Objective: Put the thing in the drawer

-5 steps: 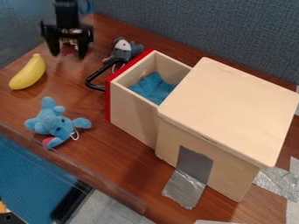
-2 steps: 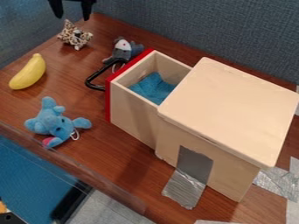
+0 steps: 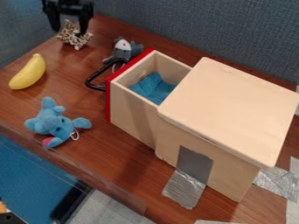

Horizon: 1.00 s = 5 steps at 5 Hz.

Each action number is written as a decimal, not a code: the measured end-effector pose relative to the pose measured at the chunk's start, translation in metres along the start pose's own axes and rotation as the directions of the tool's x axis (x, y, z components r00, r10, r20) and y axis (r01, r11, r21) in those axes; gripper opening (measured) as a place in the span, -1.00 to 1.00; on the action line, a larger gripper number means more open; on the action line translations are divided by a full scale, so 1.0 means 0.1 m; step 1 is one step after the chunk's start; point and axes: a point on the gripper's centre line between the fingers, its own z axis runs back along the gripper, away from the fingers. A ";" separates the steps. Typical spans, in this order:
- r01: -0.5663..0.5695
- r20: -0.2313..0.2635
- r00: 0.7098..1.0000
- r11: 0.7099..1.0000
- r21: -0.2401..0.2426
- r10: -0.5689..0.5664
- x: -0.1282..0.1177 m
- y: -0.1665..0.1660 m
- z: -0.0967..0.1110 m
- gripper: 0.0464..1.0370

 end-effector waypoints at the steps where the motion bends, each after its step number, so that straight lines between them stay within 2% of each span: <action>1: -0.007 -0.069 0.998 1.000 0.006 0.008 -0.21 0.00 -0.23 0.93; 2: -0.014 -0.069 0.998 1.000 0.005 0.014 -0.22 -0.01 -0.24 0.93; 3: -0.020 -0.070 0.997 1.000 0.004 0.021 -0.22 -0.01 -0.29 0.84; 5: -0.041 -0.059 0.997 0.999 0.006 0.041 -0.23 -0.01 -0.31 -0.27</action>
